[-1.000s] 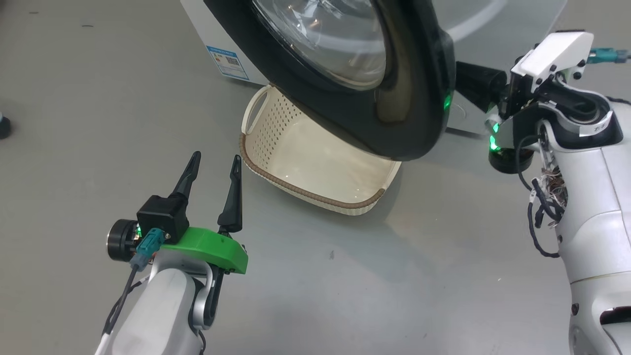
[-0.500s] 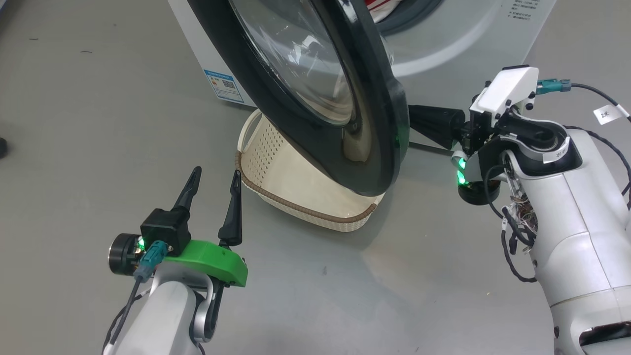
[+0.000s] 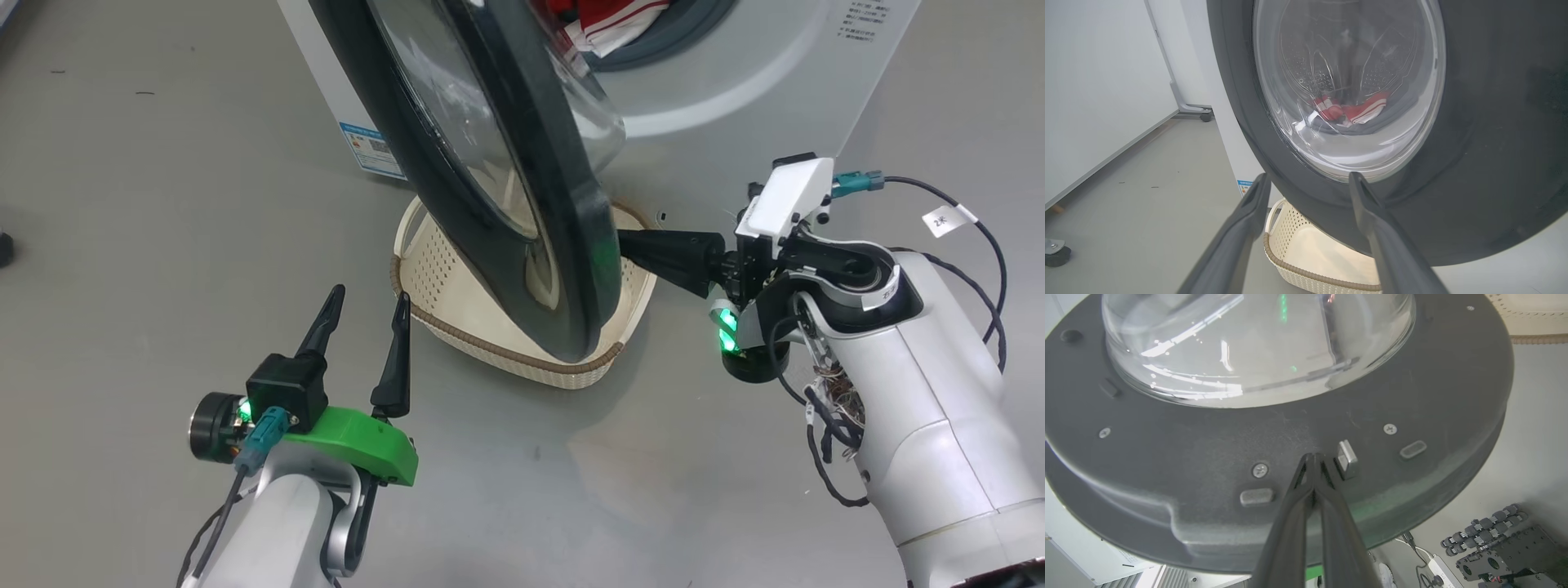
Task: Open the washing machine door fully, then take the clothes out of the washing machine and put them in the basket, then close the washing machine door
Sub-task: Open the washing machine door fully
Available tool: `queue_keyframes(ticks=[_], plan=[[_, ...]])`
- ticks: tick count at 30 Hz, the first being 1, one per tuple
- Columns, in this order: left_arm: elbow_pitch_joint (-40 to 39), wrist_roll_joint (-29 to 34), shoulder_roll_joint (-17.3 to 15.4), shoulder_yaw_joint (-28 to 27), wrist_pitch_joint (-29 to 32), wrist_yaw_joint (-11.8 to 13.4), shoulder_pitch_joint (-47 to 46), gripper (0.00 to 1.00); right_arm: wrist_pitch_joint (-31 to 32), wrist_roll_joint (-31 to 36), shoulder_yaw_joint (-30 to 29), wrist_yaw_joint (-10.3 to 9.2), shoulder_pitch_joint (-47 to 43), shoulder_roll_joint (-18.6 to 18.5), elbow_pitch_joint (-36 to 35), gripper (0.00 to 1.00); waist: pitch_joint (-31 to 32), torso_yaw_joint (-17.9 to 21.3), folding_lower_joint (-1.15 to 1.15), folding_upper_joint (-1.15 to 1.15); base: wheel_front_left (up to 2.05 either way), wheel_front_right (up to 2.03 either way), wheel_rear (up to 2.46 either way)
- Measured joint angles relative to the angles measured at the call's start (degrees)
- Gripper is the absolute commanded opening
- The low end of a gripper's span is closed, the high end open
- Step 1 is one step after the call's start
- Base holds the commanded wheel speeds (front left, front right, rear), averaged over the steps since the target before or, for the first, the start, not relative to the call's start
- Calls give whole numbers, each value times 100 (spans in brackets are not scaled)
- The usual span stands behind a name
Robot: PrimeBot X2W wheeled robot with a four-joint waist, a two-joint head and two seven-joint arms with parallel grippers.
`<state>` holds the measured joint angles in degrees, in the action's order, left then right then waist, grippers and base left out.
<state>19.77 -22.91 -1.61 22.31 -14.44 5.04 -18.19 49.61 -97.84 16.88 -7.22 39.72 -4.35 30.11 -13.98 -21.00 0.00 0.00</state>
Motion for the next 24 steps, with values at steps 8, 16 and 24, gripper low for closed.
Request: queue_keyframes(ticks=[8, 16, 24], plan=[[-2, -1, -1, 34, 0, -1, 49, 100, 0, -499, 603, 0, -46, 23, -313, 0, 6, -45, 0, 0, 0, 0, 0], [-19, -1, -1, 38, 0, 0, 51, 100, -111, -804, 1165, -1, -163, 20, -538, 0, 6, -108, 0, 0, 0, 0, 0], [-47, -1, -1, 23, 0, 2, 52, 100, -371, -904, 1460, -1, -165, 30, -687, 0, -2, -158, 0, 0, 0, 0, 0]])
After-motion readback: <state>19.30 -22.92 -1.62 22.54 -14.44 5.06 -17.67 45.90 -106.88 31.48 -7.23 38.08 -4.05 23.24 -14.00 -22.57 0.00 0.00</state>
